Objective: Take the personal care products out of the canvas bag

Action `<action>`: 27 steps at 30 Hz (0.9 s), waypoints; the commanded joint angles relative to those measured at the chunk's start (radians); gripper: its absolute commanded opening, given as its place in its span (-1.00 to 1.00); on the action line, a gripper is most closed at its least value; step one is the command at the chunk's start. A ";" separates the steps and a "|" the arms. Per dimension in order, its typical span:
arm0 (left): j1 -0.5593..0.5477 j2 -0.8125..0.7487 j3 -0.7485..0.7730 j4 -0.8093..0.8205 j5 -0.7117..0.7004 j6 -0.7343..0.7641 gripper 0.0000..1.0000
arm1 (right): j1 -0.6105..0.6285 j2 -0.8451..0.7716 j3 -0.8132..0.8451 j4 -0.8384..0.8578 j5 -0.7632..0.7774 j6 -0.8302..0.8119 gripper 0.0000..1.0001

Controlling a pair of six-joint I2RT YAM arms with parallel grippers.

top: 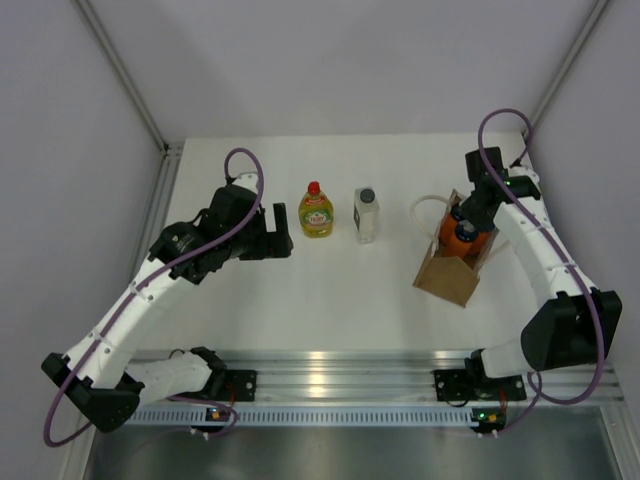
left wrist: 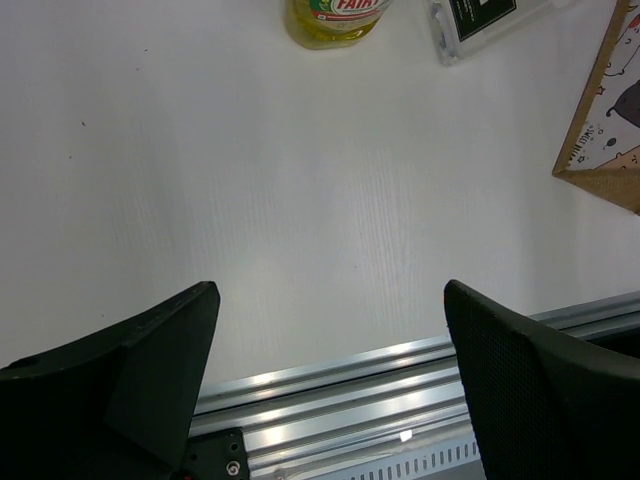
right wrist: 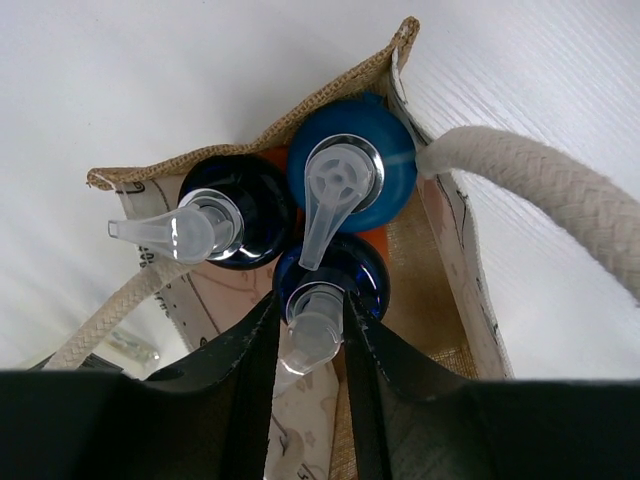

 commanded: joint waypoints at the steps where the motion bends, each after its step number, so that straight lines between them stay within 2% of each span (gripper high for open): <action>1: -0.003 -0.015 -0.005 0.014 -0.016 0.010 0.97 | 0.016 0.006 -0.010 0.011 -0.029 -0.006 -0.41; 27: -0.003 -0.023 -0.011 0.016 -0.010 -0.002 0.96 | 0.029 -0.034 -0.025 0.011 -0.053 -0.012 -0.31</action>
